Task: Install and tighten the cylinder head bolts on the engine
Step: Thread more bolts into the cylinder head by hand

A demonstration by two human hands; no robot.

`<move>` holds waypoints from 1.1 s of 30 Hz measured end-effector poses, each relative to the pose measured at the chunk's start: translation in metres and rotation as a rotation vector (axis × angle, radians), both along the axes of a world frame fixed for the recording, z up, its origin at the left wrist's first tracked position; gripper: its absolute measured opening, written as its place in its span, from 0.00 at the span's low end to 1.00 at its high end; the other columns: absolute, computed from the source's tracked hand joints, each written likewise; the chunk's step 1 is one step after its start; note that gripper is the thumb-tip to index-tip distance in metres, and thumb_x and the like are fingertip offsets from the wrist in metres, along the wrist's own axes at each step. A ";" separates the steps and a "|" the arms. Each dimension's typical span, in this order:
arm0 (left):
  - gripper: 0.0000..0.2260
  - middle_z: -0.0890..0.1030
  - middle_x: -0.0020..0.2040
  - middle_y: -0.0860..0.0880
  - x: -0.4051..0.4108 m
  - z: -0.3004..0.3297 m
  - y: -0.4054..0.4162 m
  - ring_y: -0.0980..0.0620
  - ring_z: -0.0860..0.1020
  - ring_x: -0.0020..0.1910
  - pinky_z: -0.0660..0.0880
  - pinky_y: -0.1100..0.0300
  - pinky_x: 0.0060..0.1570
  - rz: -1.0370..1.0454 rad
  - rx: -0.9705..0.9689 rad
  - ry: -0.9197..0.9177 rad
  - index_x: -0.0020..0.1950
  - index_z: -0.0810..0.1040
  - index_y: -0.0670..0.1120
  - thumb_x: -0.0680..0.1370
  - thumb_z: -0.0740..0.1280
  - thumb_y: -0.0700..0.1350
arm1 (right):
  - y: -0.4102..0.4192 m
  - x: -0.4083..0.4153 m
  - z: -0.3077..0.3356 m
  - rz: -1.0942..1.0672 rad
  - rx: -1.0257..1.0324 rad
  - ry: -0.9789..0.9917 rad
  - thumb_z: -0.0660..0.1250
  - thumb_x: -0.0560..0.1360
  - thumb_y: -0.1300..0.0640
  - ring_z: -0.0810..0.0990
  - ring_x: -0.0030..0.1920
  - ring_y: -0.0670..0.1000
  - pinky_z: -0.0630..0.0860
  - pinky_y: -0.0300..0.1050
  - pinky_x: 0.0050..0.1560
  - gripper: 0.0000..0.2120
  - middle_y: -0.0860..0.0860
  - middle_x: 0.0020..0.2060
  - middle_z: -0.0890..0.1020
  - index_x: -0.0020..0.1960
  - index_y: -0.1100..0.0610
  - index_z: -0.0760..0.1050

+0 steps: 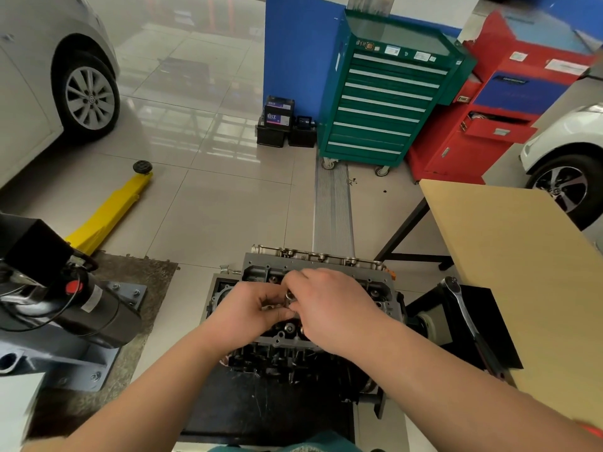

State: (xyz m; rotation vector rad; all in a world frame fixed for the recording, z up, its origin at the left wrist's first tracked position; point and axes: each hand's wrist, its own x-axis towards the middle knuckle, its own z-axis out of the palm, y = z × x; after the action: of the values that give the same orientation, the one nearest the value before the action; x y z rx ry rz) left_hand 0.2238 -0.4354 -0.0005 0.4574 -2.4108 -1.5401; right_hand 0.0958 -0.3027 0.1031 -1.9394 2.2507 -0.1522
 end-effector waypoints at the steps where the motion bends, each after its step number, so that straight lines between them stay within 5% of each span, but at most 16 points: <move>1: 0.05 0.85 0.44 0.53 -0.001 0.001 0.000 0.50 0.84 0.46 0.80 0.56 0.47 -0.008 -0.006 0.022 0.48 0.84 0.54 0.75 0.76 0.52 | -0.001 0.002 0.000 -0.028 -0.018 0.007 0.69 0.80 0.54 0.80 0.48 0.56 0.67 0.48 0.40 0.11 0.50 0.47 0.80 0.59 0.55 0.73; 5: 0.05 0.78 0.40 0.55 -0.007 -0.002 0.011 0.58 0.77 0.41 0.70 0.71 0.40 0.130 -0.106 0.091 0.40 0.77 0.53 0.69 0.70 0.52 | -0.008 0.007 -0.003 -0.117 -0.025 0.044 0.65 0.82 0.46 0.82 0.45 0.58 0.65 0.49 0.37 0.11 0.51 0.44 0.82 0.55 0.54 0.72; 11: 0.07 0.74 0.33 0.55 -0.003 -0.002 0.013 0.56 0.71 0.32 0.65 0.69 0.34 0.105 -0.153 0.109 0.35 0.72 0.51 0.72 0.64 0.50 | -0.008 0.003 -0.004 -0.123 0.002 0.095 0.60 0.81 0.34 0.81 0.47 0.57 0.69 0.50 0.38 0.22 0.51 0.44 0.82 0.54 0.53 0.72; 17: 0.02 0.83 0.40 0.51 0.001 -0.006 -0.001 0.48 0.81 0.40 0.79 0.49 0.43 -0.002 -0.077 0.027 0.47 0.84 0.44 0.79 0.75 0.41 | -0.003 -0.005 0.000 0.117 0.058 -0.013 0.68 0.80 0.56 0.75 0.55 0.53 0.77 0.51 0.53 0.12 0.50 0.54 0.77 0.62 0.53 0.72; 19: 0.05 0.80 0.36 0.53 0.001 -0.006 -0.001 0.54 0.76 0.35 0.75 0.57 0.38 -0.034 -0.044 0.059 0.45 0.81 0.51 0.81 0.74 0.45 | -0.005 -0.005 -0.001 0.047 0.059 -0.005 0.66 0.82 0.51 0.77 0.52 0.55 0.75 0.50 0.49 0.10 0.51 0.51 0.78 0.59 0.55 0.73; 21: 0.07 0.82 0.42 0.57 0.002 -0.005 0.005 0.60 0.79 0.40 0.76 0.64 0.43 -0.044 0.020 0.086 0.52 0.81 0.58 0.80 0.74 0.46 | -0.007 -0.005 -0.003 -0.069 0.066 0.089 0.56 0.83 0.38 0.80 0.48 0.55 0.74 0.50 0.43 0.21 0.51 0.47 0.80 0.55 0.55 0.75; 23: 0.12 0.85 0.50 0.59 0.004 -0.008 0.013 0.57 0.84 0.52 0.80 0.60 0.54 0.027 0.029 0.104 0.59 0.83 0.55 0.77 0.78 0.46 | -0.004 -0.003 -0.005 -0.139 0.055 0.217 0.46 0.82 0.32 0.81 0.43 0.54 0.76 0.49 0.39 0.31 0.49 0.40 0.80 0.50 0.52 0.78; 26: 0.10 0.85 0.45 0.58 0.003 -0.015 0.021 0.55 0.84 0.47 0.81 0.53 0.47 0.146 -0.111 0.135 0.52 0.85 0.51 0.76 0.76 0.38 | 0.003 0.000 -0.004 -0.117 -0.021 0.230 0.47 0.79 0.27 0.80 0.43 0.52 0.73 0.48 0.36 0.31 0.47 0.40 0.79 0.50 0.50 0.77; 29: 0.09 0.85 0.44 0.56 0.001 -0.016 0.014 0.55 0.84 0.45 0.81 0.51 0.45 0.103 -0.156 0.117 0.51 0.84 0.48 0.76 0.74 0.35 | 0.005 -0.002 -0.002 0.069 -0.026 0.092 0.66 0.79 0.43 0.77 0.52 0.52 0.77 0.49 0.43 0.16 0.47 0.52 0.78 0.63 0.50 0.73; 31: 0.09 0.85 0.47 0.61 0.001 -0.011 0.008 0.59 0.84 0.48 0.79 0.64 0.48 0.034 -0.128 0.102 0.52 0.84 0.55 0.78 0.75 0.40 | 0.002 -0.005 -0.001 0.140 0.044 0.018 0.69 0.77 0.59 0.74 0.52 0.52 0.73 0.48 0.43 0.14 0.49 0.52 0.75 0.62 0.53 0.75; 33: 0.08 0.85 0.48 0.65 0.001 -0.004 0.006 0.62 0.84 0.50 0.76 0.71 0.49 0.004 -0.090 0.101 0.52 0.83 0.60 0.78 0.76 0.46 | -0.002 -0.005 -0.002 0.098 0.046 0.023 0.69 0.77 0.62 0.74 0.50 0.53 0.67 0.46 0.42 0.12 0.51 0.49 0.73 0.59 0.56 0.75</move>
State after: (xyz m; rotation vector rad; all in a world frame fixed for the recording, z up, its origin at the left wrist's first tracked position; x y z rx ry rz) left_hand 0.2247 -0.4293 -0.0046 0.3573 -2.3886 -1.4102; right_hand 0.0912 -0.3042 0.1014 -2.0326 2.1474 -0.0661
